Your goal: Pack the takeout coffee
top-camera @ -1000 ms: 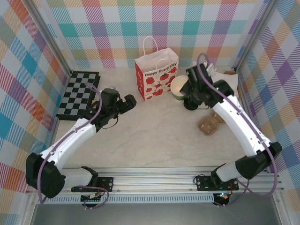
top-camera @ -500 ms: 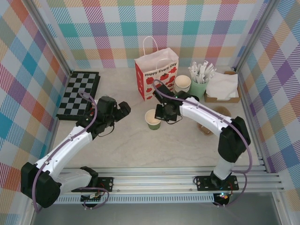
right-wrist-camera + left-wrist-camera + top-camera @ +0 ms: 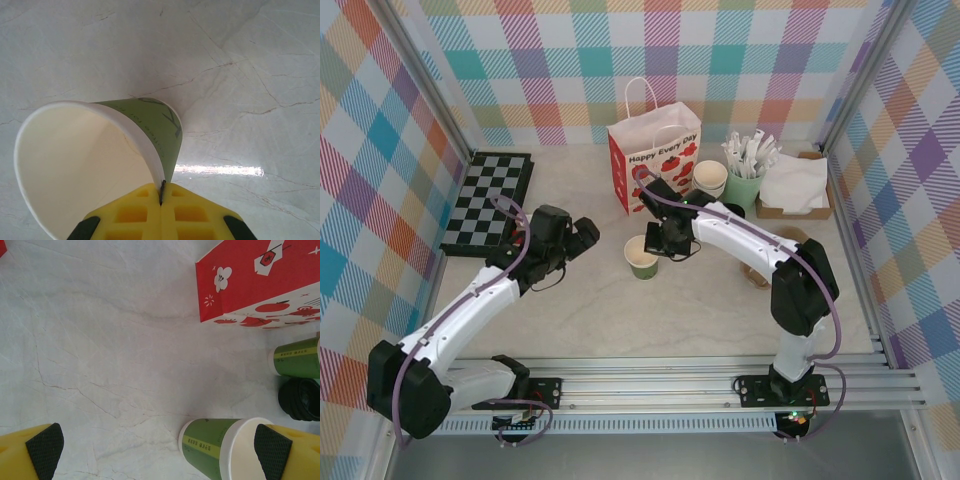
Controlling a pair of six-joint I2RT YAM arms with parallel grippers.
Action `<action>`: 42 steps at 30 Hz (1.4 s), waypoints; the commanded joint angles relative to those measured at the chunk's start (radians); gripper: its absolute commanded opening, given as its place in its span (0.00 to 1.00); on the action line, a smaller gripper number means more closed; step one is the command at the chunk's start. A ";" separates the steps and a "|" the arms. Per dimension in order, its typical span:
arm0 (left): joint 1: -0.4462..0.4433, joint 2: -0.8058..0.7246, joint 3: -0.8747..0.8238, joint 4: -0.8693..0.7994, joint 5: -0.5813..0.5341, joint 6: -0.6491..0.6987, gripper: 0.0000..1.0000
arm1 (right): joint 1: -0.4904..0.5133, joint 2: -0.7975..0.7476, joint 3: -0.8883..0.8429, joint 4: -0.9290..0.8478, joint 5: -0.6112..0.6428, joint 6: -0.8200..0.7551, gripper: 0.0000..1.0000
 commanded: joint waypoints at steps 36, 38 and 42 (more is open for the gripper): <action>0.016 0.156 0.046 0.079 0.078 -0.038 1.00 | -0.662 0.017 -0.152 0.263 -0.160 0.003 0.51; 0.016 0.160 0.049 0.073 0.074 -0.044 1.00 | -0.662 0.040 -0.150 0.273 -0.153 0.001 0.46; 0.016 0.166 0.069 0.051 0.086 -0.042 1.00 | -0.662 0.070 -0.147 0.303 -0.150 -0.014 0.35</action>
